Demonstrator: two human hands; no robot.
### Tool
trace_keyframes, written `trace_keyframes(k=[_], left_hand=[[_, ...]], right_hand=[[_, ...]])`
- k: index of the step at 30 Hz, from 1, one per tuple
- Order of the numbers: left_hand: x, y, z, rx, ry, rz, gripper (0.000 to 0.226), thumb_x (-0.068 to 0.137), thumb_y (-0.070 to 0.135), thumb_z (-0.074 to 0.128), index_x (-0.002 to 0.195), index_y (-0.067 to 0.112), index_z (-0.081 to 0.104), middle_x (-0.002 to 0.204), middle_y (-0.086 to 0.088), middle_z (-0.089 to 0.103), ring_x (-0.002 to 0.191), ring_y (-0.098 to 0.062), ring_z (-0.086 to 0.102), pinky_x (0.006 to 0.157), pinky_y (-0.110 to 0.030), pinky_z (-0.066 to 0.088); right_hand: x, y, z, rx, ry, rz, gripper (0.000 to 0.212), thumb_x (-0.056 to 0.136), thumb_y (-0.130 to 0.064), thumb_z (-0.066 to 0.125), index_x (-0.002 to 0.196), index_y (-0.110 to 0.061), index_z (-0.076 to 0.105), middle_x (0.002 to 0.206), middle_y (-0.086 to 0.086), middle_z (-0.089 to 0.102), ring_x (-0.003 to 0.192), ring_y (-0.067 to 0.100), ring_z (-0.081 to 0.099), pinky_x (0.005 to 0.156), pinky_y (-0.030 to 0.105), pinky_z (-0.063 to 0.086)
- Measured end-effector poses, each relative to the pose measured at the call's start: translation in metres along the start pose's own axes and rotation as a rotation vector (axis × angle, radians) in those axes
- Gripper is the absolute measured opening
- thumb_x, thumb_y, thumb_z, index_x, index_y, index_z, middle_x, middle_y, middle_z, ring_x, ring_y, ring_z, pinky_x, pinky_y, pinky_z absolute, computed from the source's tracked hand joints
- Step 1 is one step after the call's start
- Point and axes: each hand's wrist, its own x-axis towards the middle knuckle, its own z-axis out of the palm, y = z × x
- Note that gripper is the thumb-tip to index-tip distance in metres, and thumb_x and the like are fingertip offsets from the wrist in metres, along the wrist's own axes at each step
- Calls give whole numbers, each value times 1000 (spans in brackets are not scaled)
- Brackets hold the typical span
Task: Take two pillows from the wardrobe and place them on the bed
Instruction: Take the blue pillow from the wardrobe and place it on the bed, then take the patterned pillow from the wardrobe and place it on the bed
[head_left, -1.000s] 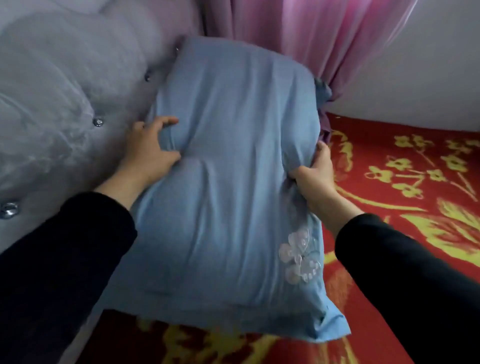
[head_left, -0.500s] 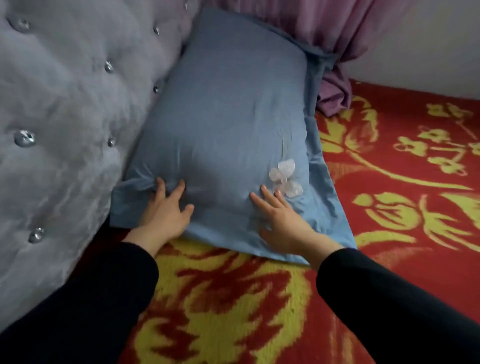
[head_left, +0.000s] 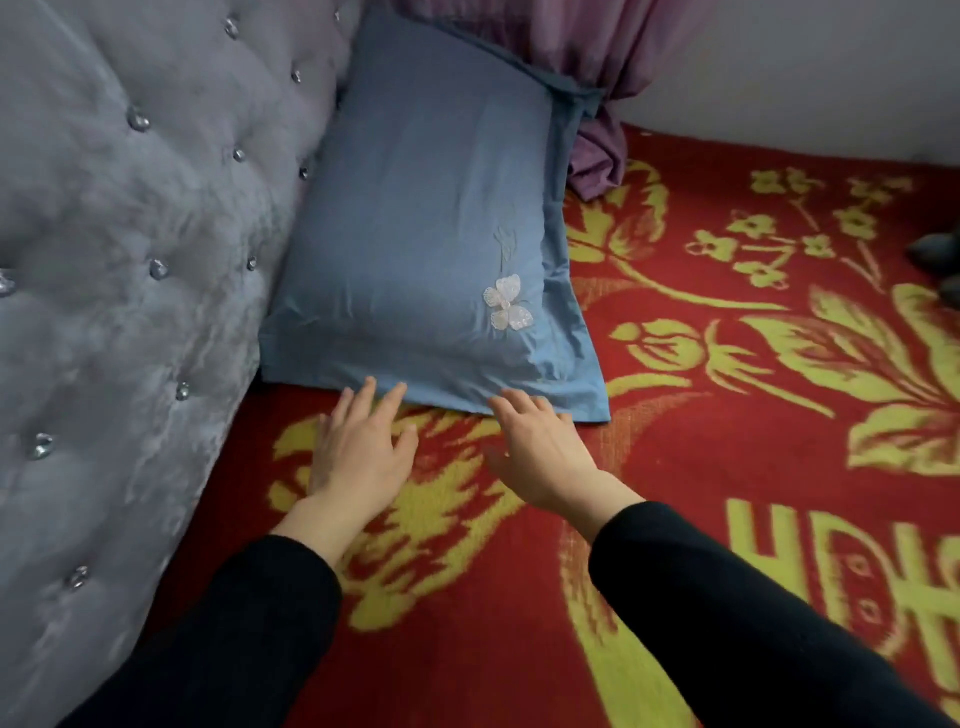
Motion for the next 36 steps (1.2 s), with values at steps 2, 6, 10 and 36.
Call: trace_keyframes(k=[2, 6, 10, 36], left_hand=[[-38, 7, -10, 1, -25, -24, 52, 95, 41, 36, 144, 27, 27, 157, -5, 19, 145, -26, 13, 118, -45, 18], [-117, 22, -21, 14, -16, -42, 49, 94, 39, 36, 139, 20, 36, 149, -7, 35, 135, -28, 29, 112, -43, 29], [-189, 37, -18, 20, -4, -116, 47, 93, 40, 37, 135, 21, 41, 145, -5, 40, 130, -27, 33, 103, -45, 36], [-821, 137, 97, -99, 485, -763, 32, 88, 34, 45, 109, 13, 57, 117, -8, 60, 111, -30, 52, 87, -40, 45]], right_hand=[[-35, -13, -8, -6, -11, -8, 51, 87, -29, 55, 132, -13, 39, 137, 8, 42, 123, 32, 39, 94, 47, 38], [-102, -35, -16, -29, -37, -47, 53, 87, -34, 54, 133, -14, 36, 137, 7, 42, 123, 31, 39, 92, 49, 39], [-160, -46, -24, -54, -31, -129, 53, 86, -33, 54, 133, -14, 36, 137, 8, 41, 122, 32, 39, 91, 50, 38], [-675, -89, 32, -262, -193, -941, 53, 85, -42, 53, 129, -16, 39, 135, 6, 44, 123, 29, 39, 96, 53, 35]])
